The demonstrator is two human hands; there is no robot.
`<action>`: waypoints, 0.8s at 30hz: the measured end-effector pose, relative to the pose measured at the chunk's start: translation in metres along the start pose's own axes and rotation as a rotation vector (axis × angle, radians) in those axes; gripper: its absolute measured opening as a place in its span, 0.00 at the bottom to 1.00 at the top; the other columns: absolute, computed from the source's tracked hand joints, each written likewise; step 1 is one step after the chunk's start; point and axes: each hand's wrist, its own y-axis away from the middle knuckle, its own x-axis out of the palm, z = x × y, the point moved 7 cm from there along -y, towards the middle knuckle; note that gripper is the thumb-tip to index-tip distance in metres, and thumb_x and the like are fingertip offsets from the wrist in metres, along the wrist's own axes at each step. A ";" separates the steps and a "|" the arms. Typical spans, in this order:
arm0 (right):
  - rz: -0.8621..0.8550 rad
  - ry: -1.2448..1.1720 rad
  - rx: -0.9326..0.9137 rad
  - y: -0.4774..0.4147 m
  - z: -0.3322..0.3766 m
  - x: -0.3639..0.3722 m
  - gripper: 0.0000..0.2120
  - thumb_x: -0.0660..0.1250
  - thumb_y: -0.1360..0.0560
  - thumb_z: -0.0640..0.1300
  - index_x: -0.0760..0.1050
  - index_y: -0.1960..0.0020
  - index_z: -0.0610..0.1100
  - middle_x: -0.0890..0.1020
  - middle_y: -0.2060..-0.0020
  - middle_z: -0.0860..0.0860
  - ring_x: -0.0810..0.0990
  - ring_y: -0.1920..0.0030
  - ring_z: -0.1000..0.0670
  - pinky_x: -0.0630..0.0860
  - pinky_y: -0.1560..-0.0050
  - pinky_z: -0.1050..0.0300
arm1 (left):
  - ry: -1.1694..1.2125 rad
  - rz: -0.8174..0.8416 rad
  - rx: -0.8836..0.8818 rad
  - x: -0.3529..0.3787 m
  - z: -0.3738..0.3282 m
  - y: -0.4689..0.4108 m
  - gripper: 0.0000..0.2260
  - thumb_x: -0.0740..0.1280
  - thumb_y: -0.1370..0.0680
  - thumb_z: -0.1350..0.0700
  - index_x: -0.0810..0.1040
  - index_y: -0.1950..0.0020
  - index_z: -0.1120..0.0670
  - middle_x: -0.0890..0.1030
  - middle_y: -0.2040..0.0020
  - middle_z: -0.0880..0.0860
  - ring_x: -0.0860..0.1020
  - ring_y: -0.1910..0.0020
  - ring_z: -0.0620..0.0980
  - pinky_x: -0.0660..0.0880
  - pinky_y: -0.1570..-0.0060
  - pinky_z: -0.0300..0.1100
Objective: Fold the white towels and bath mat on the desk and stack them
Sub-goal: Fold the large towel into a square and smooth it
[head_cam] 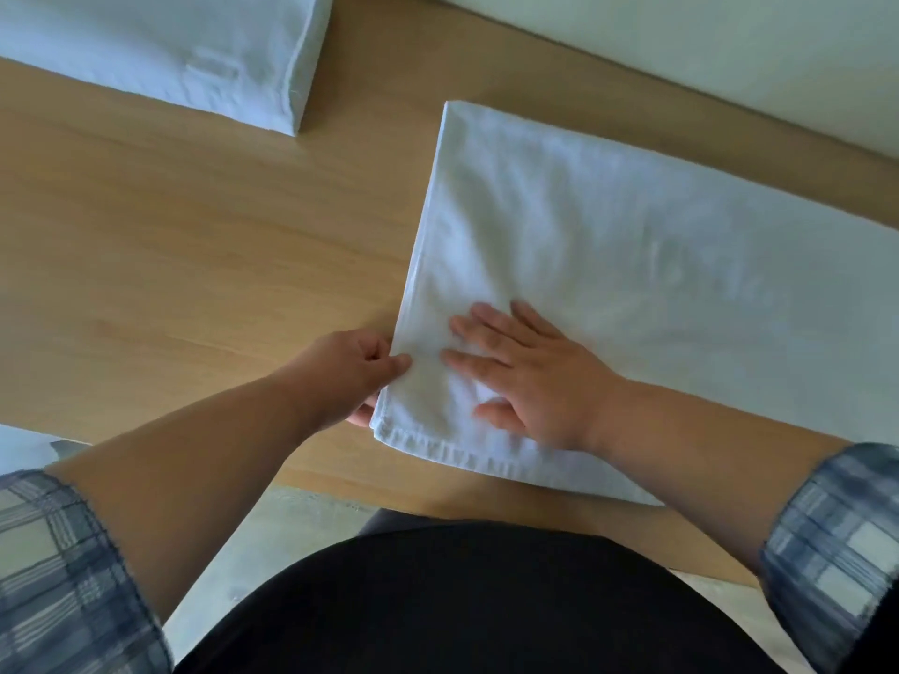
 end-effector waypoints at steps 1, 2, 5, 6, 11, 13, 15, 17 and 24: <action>0.070 0.060 0.020 0.000 -0.019 0.009 0.33 0.56 0.20 0.63 0.54 0.19 0.51 0.54 0.19 0.48 0.48 0.19 0.44 0.50 0.22 0.39 | -0.017 -0.003 0.002 0.000 0.001 -0.001 0.12 0.71 0.21 0.50 0.76 0.58 0.57 0.86 0.62 0.55 0.86 0.62 0.55 0.83 0.63 0.48; 0.102 0.099 0.058 -0.007 -0.038 0.012 0.35 0.51 0.20 0.67 0.49 0.19 0.52 0.50 0.19 0.49 0.46 0.19 0.45 0.47 0.21 0.40 | -0.035 -0.004 0.005 -0.001 0.001 -0.002 0.12 0.70 0.21 0.50 0.76 0.56 0.58 0.86 0.61 0.54 0.86 0.62 0.55 0.83 0.63 0.47; 0.068 0.103 0.207 -0.045 -0.087 -0.003 0.39 0.45 0.22 0.71 0.49 0.18 0.51 0.50 0.18 0.47 0.46 0.19 0.45 0.45 0.21 0.41 | -0.048 -0.014 0.012 -0.001 0.000 -0.002 0.09 0.69 0.21 0.50 0.79 0.53 0.56 0.87 0.60 0.54 0.86 0.61 0.55 0.82 0.65 0.44; 0.049 0.085 0.244 -0.056 -0.098 -0.008 0.39 0.45 0.22 0.71 0.49 0.18 0.51 0.50 0.18 0.47 0.46 0.19 0.46 0.44 0.21 0.41 | -0.034 -0.021 0.008 -0.002 -0.001 -0.001 0.08 0.69 0.20 0.51 0.81 0.52 0.55 0.87 0.59 0.55 0.86 0.61 0.55 0.83 0.65 0.45; -0.053 -0.030 0.404 -0.074 -0.110 -0.025 0.35 0.50 0.19 0.64 0.49 0.18 0.48 0.48 0.18 0.47 0.44 0.19 0.46 0.43 0.21 0.41 | -0.090 -0.078 -0.006 -0.002 -0.010 0.005 0.06 0.68 0.20 0.48 0.81 0.49 0.49 0.87 0.56 0.53 0.86 0.59 0.56 0.83 0.56 0.53; -0.204 -0.134 0.446 -0.056 -0.102 -0.036 0.30 0.55 0.18 0.57 0.57 0.19 0.46 0.55 0.19 0.46 0.51 0.19 0.45 0.47 0.21 0.41 | -0.297 -0.277 -0.001 -0.009 -0.016 0.013 0.08 0.68 0.22 0.44 0.74 0.48 0.46 0.83 0.51 0.49 0.83 0.56 0.53 0.81 0.53 0.53; -0.414 -0.231 0.550 -0.015 -0.099 -0.041 0.25 0.56 0.19 0.52 0.66 0.23 0.46 0.64 0.22 0.47 0.56 0.20 0.45 0.49 0.21 0.41 | -0.465 -0.476 0.011 -0.009 -0.024 0.032 0.17 0.67 0.25 0.41 0.64 0.42 0.43 0.74 0.41 0.48 0.75 0.44 0.51 0.75 0.42 0.51; -0.474 -0.310 0.723 0.034 -0.104 -0.028 0.25 0.54 0.20 0.52 0.68 0.25 0.48 0.65 0.23 0.48 0.54 0.20 0.47 0.47 0.21 0.42 | -0.680 -0.564 0.287 0.010 -0.054 0.051 0.25 0.64 0.25 0.40 0.59 0.32 0.42 0.65 0.35 0.48 0.65 0.35 0.50 0.65 0.33 0.49; -0.180 -0.149 0.895 0.070 -0.099 0.032 0.33 0.48 0.21 0.65 0.48 0.19 0.55 0.51 0.19 0.49 0.46 0.19 0.48 0.41 0.22 0.40 | -1.211 -0.101 0.852 0.152 -0.133 -0.011 0.28 0.53 0.15 0.51 0.47 0.17 0.53 0.45 0.17 0.55 0.42 0.19 0.55 0.40 0.21 0.53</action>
